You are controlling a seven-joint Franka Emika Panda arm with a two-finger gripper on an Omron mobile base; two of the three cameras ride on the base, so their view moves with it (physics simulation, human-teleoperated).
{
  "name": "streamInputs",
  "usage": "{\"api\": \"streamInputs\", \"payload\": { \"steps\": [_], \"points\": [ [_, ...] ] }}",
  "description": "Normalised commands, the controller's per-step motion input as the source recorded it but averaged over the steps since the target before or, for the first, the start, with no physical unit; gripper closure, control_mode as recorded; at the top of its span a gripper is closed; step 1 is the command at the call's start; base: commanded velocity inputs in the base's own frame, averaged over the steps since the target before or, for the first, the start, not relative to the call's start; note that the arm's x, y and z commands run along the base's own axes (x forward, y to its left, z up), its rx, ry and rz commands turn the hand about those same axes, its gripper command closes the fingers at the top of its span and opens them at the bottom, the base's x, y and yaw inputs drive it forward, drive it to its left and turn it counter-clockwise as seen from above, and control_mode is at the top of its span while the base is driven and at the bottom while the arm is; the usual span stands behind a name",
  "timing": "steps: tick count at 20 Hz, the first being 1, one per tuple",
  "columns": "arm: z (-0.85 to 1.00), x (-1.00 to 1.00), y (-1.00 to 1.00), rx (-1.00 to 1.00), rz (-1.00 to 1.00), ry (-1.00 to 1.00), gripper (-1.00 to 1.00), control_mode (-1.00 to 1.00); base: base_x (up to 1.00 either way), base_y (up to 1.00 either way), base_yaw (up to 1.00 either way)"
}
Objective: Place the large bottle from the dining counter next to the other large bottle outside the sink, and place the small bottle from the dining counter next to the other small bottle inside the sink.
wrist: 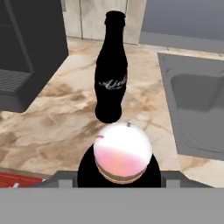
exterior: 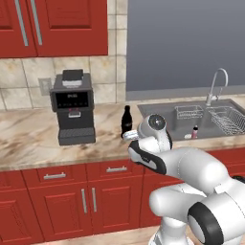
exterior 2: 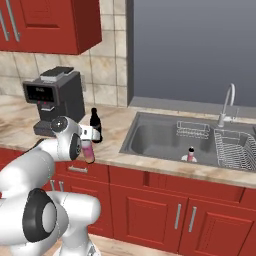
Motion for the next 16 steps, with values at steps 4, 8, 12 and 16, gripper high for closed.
{"api": "streamInputs", "payload": {
  "steps": [4,8,12,16],
  "points": [
    [0.00,0.00,0.00,0.00,0.00,0.00,1.00,1.00,0.36,-0.32,0.00],
    [0.00,0.00,0.00,0.00,0.00,0.00,1.00,1.00,0.42,-0.35,0.00],
    [0.00,0.00,0.00,0.00,0.00,0.00,1.00,1.00,0.43,-0.28,0.00],
    [0.00,0.00,0.00,0.00,0.00,0.00,1.00,1.00,0.33,-0.20,0.00]
  ]
}}
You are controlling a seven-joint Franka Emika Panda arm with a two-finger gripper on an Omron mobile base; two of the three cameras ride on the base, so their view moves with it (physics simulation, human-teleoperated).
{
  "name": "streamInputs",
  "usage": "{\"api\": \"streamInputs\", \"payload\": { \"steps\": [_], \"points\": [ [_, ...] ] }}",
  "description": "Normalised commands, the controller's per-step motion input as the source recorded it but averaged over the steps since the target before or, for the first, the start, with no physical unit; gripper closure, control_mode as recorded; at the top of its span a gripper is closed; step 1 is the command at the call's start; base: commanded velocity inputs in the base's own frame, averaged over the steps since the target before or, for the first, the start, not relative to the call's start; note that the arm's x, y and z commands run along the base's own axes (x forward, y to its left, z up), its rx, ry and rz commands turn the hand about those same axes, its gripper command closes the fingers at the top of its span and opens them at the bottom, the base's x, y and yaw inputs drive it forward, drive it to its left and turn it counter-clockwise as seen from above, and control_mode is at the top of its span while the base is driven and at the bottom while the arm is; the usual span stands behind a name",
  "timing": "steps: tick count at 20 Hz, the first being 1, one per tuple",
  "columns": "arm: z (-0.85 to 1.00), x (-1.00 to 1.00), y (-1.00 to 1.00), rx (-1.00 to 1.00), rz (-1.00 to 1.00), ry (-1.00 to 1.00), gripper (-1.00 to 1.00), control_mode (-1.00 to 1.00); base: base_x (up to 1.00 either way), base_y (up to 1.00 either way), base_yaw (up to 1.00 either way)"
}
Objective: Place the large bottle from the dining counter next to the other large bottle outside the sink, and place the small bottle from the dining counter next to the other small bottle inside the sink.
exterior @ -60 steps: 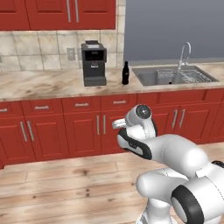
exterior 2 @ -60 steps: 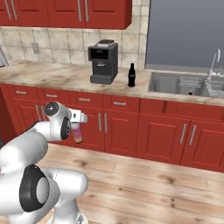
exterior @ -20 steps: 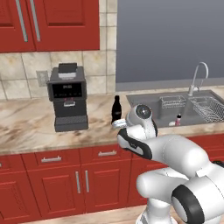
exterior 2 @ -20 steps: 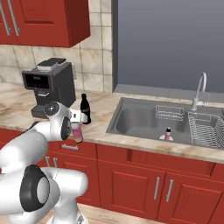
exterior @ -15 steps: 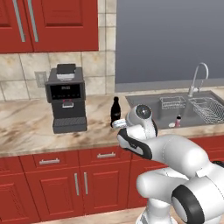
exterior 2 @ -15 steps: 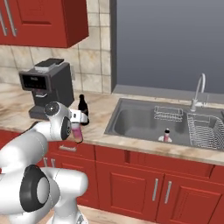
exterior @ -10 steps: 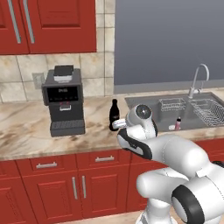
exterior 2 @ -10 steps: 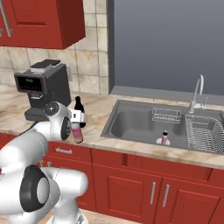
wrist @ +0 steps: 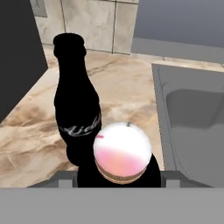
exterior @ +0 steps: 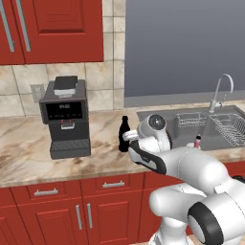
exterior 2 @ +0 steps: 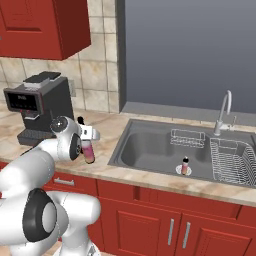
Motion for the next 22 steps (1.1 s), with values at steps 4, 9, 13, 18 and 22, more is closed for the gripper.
{"api": "streamInputs", "payload": {
  "steps": [4,9,13,18,22],
  "points": [
    [0.00,0.00,0.00,0.00,0.00,0.00,1.00,1.00,0.06,-0.02,0.00],
    [0.00,0.00,0.00,0.00,0.00,0.00,1.00,1.00,0.00,0.00,0.00],
    [-0.07,0.00,-0.01,0.00,0.00,0.00,1.00,-1.00,0.00,0.00,0.00],
    [-0.05,0.04,-0.14,0.00,0.00,0.00,1.00,-1.00,0.00,0.00,0.00],
    [-0.01,0.19,-0.20,0.00,0.00,0.00,1.00,-1.00,0.00,0.00,0.00]
  ]
}}
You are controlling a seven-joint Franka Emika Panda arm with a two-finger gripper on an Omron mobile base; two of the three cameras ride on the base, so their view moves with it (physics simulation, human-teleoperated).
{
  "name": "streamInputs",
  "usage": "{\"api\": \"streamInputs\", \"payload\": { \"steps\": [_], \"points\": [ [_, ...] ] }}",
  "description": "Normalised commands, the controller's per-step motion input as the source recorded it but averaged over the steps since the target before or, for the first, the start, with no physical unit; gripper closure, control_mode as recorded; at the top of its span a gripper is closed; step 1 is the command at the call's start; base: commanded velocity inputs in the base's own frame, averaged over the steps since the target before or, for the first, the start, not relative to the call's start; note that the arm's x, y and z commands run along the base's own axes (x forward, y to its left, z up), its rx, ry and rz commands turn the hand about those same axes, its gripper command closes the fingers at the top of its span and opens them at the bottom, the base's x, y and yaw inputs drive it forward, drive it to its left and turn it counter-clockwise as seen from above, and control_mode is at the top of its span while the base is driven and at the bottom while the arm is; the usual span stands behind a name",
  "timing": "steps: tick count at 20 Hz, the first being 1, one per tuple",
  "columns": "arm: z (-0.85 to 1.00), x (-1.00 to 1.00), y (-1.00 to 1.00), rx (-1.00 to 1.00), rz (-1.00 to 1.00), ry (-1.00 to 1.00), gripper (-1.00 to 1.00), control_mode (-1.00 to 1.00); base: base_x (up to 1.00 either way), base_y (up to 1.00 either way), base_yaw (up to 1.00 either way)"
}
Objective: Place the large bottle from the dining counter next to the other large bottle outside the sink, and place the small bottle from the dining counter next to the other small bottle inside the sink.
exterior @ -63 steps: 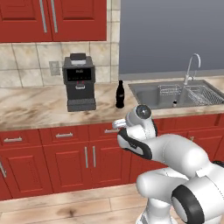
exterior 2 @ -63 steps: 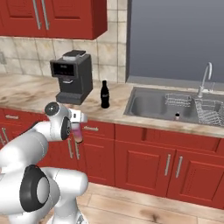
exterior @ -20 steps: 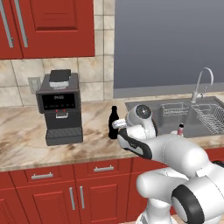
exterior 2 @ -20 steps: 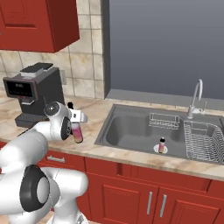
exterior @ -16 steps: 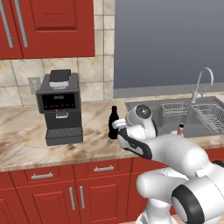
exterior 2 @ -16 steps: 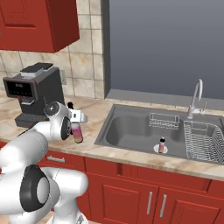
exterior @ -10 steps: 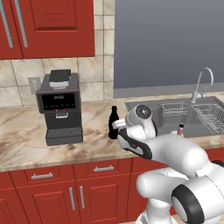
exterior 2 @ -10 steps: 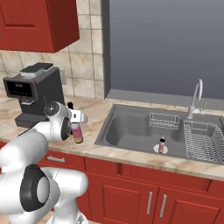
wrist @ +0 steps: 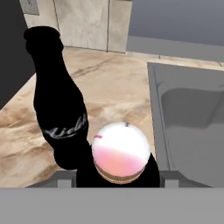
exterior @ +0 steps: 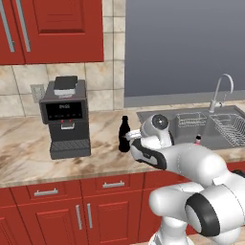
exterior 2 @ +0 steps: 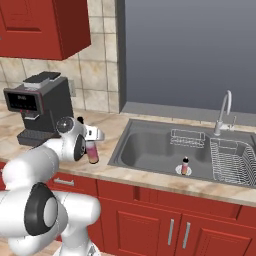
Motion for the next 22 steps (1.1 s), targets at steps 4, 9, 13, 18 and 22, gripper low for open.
{"api": "streamInputs", "payload": {
  "steps": [4,9,13,18,22],
  "points": [
    [-0.08,0.09,-0.04,0.00,0.00,0.00,1.00,-1.00,0.00,0.00,0.00],
    [-0.15,0.05,0.00,0.00,0.00,0.00,1.00,-1.00,0.00,0.00,0.00],
    [-0.13,0.01,0.00,0.00,0.00,0.00,1.00,-1.00,0.00,0.00,0.00],
    [-0.18,0.00,0.00,0.00,0.00,0.00,1.00,-1.00,0.00,0.00,0.00],
    [-0.23,-0.04,0.00,0.00,0.01,-0.03,1.00,-1.00,0.00,0.00,0.00]
  ]
}}
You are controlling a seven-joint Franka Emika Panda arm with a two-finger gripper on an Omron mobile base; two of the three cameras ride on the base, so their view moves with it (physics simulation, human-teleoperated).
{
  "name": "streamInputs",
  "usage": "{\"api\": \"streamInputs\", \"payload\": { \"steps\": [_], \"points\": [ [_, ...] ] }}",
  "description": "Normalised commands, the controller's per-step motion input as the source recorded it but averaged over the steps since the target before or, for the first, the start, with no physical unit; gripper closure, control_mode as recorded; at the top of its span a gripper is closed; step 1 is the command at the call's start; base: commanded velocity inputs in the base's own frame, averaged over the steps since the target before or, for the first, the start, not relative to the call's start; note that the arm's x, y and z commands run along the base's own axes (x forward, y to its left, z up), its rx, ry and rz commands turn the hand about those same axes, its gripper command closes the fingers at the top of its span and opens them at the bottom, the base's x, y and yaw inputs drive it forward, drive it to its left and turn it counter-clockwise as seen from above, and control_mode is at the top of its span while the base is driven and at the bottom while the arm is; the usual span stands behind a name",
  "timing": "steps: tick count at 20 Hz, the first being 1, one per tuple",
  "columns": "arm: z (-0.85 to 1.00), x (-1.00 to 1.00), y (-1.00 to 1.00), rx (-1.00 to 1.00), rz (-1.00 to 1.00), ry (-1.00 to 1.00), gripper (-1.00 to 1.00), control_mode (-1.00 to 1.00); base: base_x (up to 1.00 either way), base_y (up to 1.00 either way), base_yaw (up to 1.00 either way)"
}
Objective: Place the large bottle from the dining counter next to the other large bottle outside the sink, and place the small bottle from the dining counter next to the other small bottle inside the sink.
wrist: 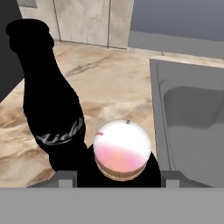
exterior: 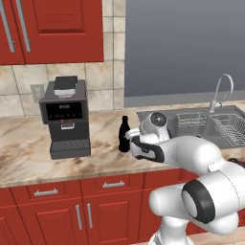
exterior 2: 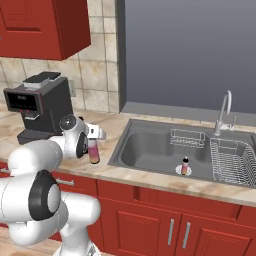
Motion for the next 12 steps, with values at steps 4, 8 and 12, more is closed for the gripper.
{"api": "streamInputs", "payload": {
  "steps": [4,8,12],
  "points": [
    [-0.24,-0.22,-0.11,0.00,0.02,-0.07,1.00,-1.00,0.00,0.00,0.00],
    [-0.27,-0.38,-0.21,-0.03,0.03,-0.11,1.00,-1.00,0.00,0.00,0.00],
    [-0.24,-0.08,-0.06,-0.03,0.02,-0.05,-1.00,-1.00,0.00,0.00,0.00]
  ]
}}
